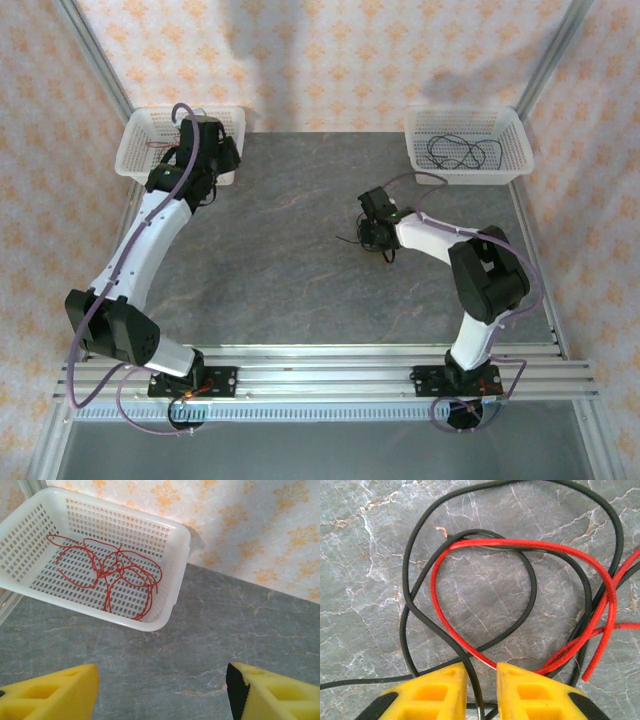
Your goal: Untangle the cables
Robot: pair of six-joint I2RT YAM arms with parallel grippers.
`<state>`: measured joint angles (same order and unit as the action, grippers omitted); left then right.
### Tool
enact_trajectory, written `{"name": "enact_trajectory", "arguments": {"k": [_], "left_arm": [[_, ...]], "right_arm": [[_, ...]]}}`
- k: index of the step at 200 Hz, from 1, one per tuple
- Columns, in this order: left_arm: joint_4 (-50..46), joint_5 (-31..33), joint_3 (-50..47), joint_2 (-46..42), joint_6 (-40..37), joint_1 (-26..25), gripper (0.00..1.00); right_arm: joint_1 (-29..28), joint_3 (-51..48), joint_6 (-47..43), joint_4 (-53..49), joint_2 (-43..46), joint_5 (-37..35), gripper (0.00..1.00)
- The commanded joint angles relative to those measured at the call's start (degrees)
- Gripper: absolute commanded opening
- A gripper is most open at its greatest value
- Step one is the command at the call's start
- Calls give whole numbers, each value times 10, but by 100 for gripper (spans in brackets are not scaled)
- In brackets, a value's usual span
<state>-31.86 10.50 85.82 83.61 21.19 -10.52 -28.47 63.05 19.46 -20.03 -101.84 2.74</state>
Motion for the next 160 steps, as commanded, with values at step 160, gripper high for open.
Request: {"name": "enact_trajectory", "arguments": {"k": [160], "left_arm": [[109, -122, -131, -117, -5, -37, 67]], "right_arm": [[-1, 36, -19, -22, 113, 70, 0]]}}
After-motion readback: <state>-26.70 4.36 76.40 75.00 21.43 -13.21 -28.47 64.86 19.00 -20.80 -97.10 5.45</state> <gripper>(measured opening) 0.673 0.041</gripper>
